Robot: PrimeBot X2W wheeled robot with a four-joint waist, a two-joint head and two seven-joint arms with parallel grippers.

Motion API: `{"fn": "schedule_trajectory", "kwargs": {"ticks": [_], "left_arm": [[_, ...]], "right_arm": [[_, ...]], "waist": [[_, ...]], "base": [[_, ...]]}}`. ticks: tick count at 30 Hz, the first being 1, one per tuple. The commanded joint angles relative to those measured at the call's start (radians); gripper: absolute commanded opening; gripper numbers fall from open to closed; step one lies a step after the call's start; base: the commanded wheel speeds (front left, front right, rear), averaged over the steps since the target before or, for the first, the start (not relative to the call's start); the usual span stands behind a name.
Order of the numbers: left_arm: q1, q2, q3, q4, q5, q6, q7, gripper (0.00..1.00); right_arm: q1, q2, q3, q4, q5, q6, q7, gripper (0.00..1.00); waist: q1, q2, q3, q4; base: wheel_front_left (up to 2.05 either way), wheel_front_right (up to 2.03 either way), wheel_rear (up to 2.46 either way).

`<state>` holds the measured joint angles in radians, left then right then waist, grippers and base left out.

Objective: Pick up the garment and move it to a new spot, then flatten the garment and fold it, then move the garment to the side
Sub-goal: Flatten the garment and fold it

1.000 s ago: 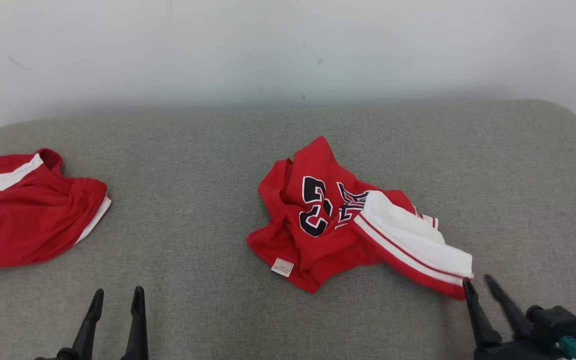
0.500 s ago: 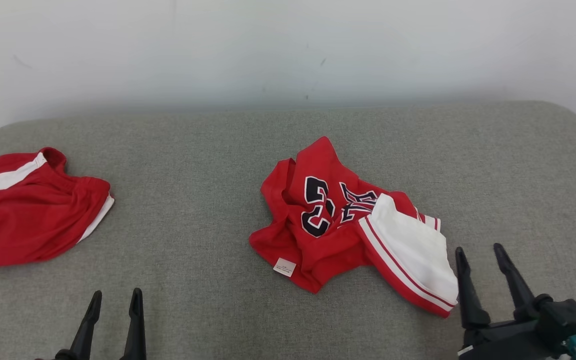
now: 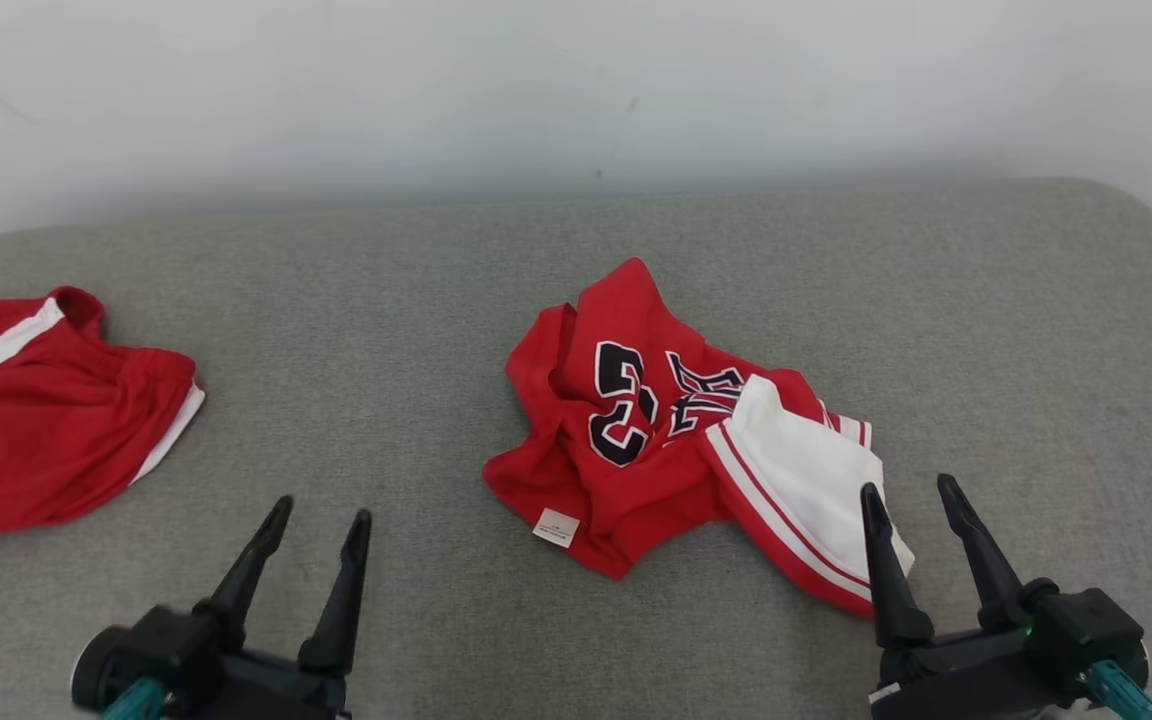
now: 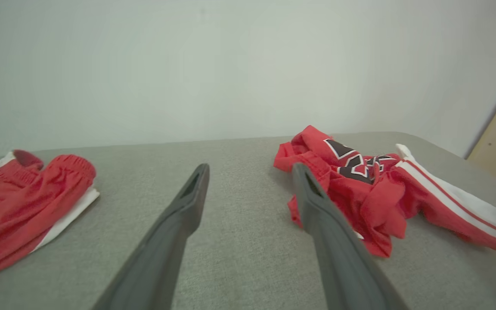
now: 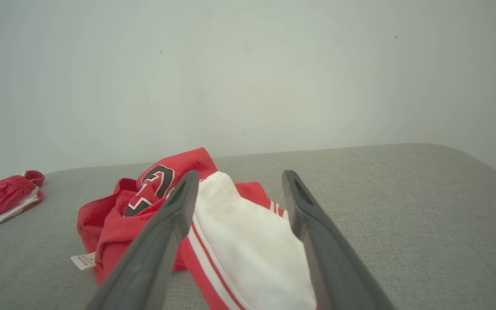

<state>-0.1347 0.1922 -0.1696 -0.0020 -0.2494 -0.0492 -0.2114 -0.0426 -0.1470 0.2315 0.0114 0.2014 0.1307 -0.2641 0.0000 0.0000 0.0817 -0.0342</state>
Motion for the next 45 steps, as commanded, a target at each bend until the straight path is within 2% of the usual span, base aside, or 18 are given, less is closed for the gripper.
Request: {"fn": "schedule_trajectory", "kwargs": {"ticks": [1, 5, 15, 20, 30, 31, 32, 34, 38, 45], "left_arm": [[-0.028, 0.010, -0.012, 0.015, 0.010, -0.012, 0.011, 1.00], [-0.123, 0.025, -0.058, 0.086, 0.009, -0.047, 0.042, 1.00], [-0.251, 0.072, -0.151, 0.262, -0.015, -0.076, 0.058, 1.00], [-0.304, 0.090, -0.194, 0.353, -0.037, -0.078, 0.044, 1.00], [-0.388, 0.099, -0.297, 0.499, -0.069, -0.080, 0.018, 1.00], [-0.395, 0.099, -0.307, 0.515, -0.076, -0.080, 0.015, 0.90], [-0.403, 0.098, -0.314, 0.526, -0.084, -0.080, 0.010, 0.43], [-0.415, 0.095, -0.324, 0.544, -0.098, -0.080, -0.003, 0.00], [-0.416, 0.089, -0.323, 0.557, -0.112, -0.080, -0.031, 0.00], [-0.361, 0.076, -0.293, 0.496, -0.124, -0.044, -0.048, 0.00]], "right_arm": [[-0.012, 0.006, 0.005, -0.001, -0.003, 0.000, -0.002, 1.00], [-0.039, 0.023, 0.028, 0.004, 0.004, 0.000, -0.003, 1.00], [-0.073, 0.057, 0.041, 0.003, 0.006, 0.000, -0.003, 1.00], [-0.088, 0.068, 0.043, 0.005, 0.008, 0.000, -0.003, 1.00], [-0.097, 0.079, 0.066, 0.018, 0.007, 0.000, -0.003, 1.00], [-0.097, 0.079, 0.068, 0.020, 0.007, 0.000, -0.003, 1.00], [-0.098, 0.079, 0.069, 0.021, 0.008, 0.000, -0.003, 1.00], [-0.095, 0.078, 0.067, 0.023, 0.009, 0.000, -0.003, 1.00], [-0.081, 0.073, 0.068, 0.028, 0.008, 0.000, -0.003, 1.00], [-0.067, 0.060, 0.073, 0.040, 0.019, 0.000, -0.003, 1.00]], "waist": [[0.0000, 0.0000, 0.012, -0.015], [0.0000, 0.0000, 0.043, -0.070], [0.0000, 0.0000, 0.107, -0.186], [0.0000, 0.0000, 0.123, -0.215], [0.0000, 0.0000, 0.122, -0.227], [0.0000, 0.0000, 0.119, -0.227], [0.0000, 0.0000, 0.117, -0.226], [0.0000, 0.0000, 0.112, -0.220], [0.0000, 0.0000, 0.095, -0.196], [0.0000, 0.0000, 0.043, -0.114]], "base": [[0.00, 0.00, 0.00], [0.00, 0.00, 0.00], [0.00, 0.00, 0.00], [0.00, 0.00, 0.00], [0.00, 0.00, 0.00], [0.00, 0.00, 0.00], [0.00, 0.00, 0.00], [0.00, 0.00, 0.00], [0.00, 0.00, 0.00], [0.00, 0.00, 0.00]]}}
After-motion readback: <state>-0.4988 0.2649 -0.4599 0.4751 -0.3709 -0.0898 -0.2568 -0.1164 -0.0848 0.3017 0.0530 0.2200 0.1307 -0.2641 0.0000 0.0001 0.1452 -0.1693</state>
